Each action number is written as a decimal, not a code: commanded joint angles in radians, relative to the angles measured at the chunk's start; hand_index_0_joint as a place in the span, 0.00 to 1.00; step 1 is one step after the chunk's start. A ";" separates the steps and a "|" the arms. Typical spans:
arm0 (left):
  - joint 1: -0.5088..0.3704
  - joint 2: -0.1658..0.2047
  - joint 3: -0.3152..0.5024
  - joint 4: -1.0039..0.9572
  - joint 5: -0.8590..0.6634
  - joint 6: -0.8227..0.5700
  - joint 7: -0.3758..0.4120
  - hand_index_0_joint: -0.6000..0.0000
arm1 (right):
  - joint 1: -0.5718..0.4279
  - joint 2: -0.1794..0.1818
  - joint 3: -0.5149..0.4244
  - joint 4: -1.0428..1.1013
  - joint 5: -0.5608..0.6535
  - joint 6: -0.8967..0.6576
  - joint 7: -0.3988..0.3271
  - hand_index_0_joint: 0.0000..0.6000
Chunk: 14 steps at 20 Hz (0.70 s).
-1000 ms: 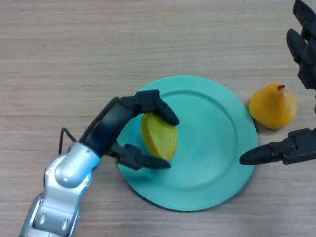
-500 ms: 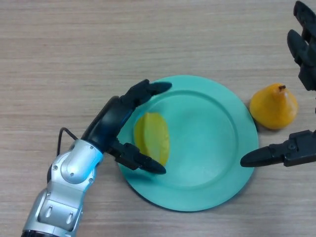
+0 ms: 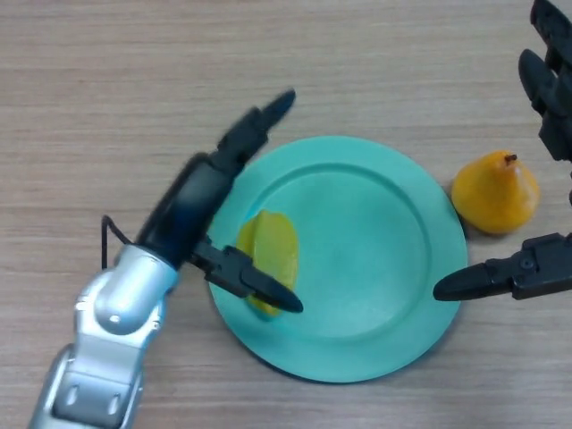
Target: Pick up the yellow starfruit and place it on the plate
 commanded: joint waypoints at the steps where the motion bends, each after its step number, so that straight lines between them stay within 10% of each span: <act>1: -0.016 0.035 0.079 -0.134 -0.083 -0.030 -0.008 1.00 | -0.045 -0.021 -0.038 -0.046 0.011 -0.092 -0.016 0.00; 6: 0.074 0.122 0.296 -0.396 -0.521 0.226 0.065 1.00 | -0.067 -0.023 -0.034 -0.018 0.013 -0.094 0.000 0.00; 14: 0.160 0.183 0.416 -0.390 -0.517 0.239 0.026 1.00 | -0.057 -0.011 -0.013 0.013 0.021 -0.138 -0.028 0.00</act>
